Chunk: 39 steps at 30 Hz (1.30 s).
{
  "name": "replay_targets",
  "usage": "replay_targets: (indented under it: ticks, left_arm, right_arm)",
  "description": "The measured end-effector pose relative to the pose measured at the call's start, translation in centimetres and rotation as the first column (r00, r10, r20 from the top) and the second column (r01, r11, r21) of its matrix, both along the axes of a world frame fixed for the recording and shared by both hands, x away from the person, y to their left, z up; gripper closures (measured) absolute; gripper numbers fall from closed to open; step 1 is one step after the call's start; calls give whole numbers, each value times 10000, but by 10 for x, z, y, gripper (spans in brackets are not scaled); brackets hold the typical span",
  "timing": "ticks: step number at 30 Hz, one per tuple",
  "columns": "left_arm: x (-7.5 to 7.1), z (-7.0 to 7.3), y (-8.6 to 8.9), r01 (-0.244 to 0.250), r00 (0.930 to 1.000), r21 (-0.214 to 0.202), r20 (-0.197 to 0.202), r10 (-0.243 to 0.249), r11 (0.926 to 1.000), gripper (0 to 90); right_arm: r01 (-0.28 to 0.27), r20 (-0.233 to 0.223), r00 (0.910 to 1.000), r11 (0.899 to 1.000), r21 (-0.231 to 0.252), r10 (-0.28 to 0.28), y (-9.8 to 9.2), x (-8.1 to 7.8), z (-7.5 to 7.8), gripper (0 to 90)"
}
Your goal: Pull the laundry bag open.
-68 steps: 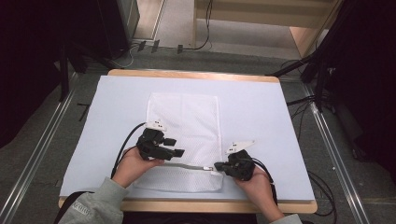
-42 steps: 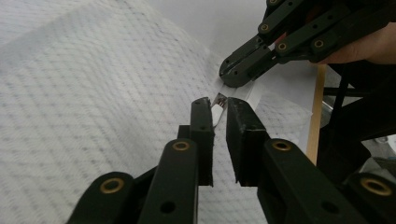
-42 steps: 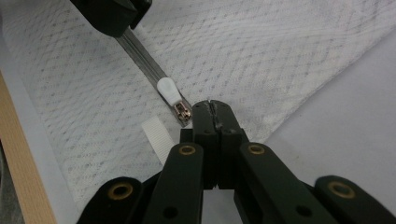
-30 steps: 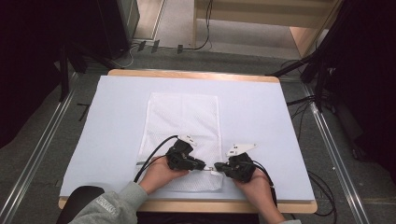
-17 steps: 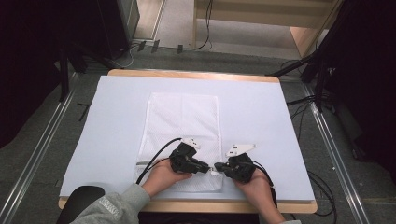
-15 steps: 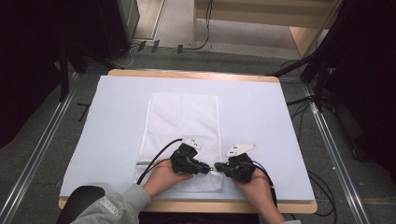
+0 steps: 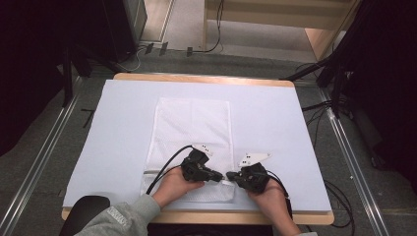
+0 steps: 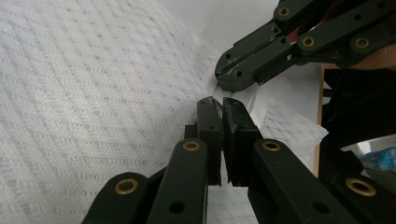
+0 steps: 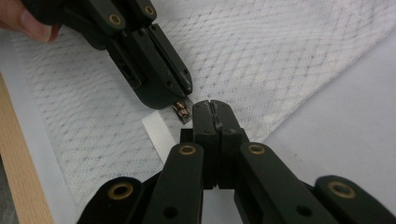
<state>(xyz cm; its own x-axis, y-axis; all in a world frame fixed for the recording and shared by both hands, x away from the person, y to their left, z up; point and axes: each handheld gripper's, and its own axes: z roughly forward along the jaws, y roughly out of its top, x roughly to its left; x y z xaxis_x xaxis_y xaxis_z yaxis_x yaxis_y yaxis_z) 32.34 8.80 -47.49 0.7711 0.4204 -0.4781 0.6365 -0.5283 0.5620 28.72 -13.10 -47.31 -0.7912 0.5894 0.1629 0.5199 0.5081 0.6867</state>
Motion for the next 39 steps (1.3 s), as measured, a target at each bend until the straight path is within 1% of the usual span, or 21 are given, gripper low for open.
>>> replay_targets:
  ticks: [2,5,8,9,10,11,13,18,19,21,23,27,28,29,30,31,34,35,36,37,39]
  left_arm:
    - [2,0,1,-8,9999,-44,-124,8,10000,879]
    - [4,0,3,-28,9986,-129,-521,21,9999,880]
    - [5,2,2,74,9987,-8,-512,-74,10000,881]
    - [5,2,3,69,9990,13,-440,-68,10000,881]
    - [7,3,5,88,9985,20,-546,-87,10000,881]
    - [8,4,8,88,9983,30,-569,-86,10000,881]
    - [9,4,11,108,9969,44,-778,-104,9999,881]
    - [10,6,15,203,9968,173,-770,-189,9996,881]
    - [11,7,18,196,9964,87,-827,-188,9998,881]
    - [12,7,23,65,9964,85,-841,-57,9999,881]
    - [12,8,26,55,9956,56,-940,-49,10000,881]
    - [11,10,33,120,9955,137,-941,-106,9998,882]
    - [10,11,36,58,9963,200,-861,-40,9998,882]
    - [10,11,38,36,9954,140,-960,-22,9999,882]
    - [10,12,41,5,9949,209,-1013,17,9998,882]
    - [10,13,46,-94,9955,246,-945,117,9997,882]
    - [11,16,54,-213,9948,253,-990,237,9995,882]
    - [11,16,56,-152,9951,311,-968,182,9994,882]
    - [11,17,58,-264,9949,308,-961,293,9992,882]
    - [11,17,60,-179,9948,323,-993,210,9993,882]
    - [10,18,63,-261,9950,345,-950,293,9991,882]
  right_arm:
    - [-129,112,9999,9999,13,129,-1,-1,-1,900]
    - [-321,385,9987,9995,-35,322,-1,-2,-2,900]
    - [-455,574,9973,9989,-78,459,-1,-3,-2,900]
    - [-464,618,9970,9989,-99,470,0,-3,-2,900]
    - [-467,637,9968,9989,-98,473,0,-3,-2,900]
    - [-456,624,9970,9989,-69,459,-1,-3,-3,900]
    - [-450,571,9973,9990,-27,451,-1,-3,-3,900]
    - [-470,484,9977,9989,81,466,-3,-2,-3,900]
    - [-471,475,9978,9988,135,464,-3,-2,-4,900]
    - [-521,467,9976,9984,207,510,-4,-1,-5,900]
    - [-523,404,9979,9982,277,512,-5,0,-5,900]
    - [-514,387,9980,9982,321,502,-5,0,-5,900]
    - [-515,375,9980,9981,345,502,-5,0,-5,900]
    - [-519,383,9980,9980,350,506,-5,0,-5,900]
    - [-539,391,9979,9979,360,525,-6,1,-6,900]
    - [-537,372,9979,9979,360,524,-6,1,-5,900]
    - [-551,353,9979,9979,346,539,-6,1,-5,900]
    - [-559,356,9979,9979,339,547,-6,1,-5,900]
    - [-563,343,9979,9978,336,552,-6,1,-5,900]
    - [-536,319,9981,9980,326,526,-6,1,-5,900]
    - [-563,331,9979,9979,331,552,-6,2,-5,900]
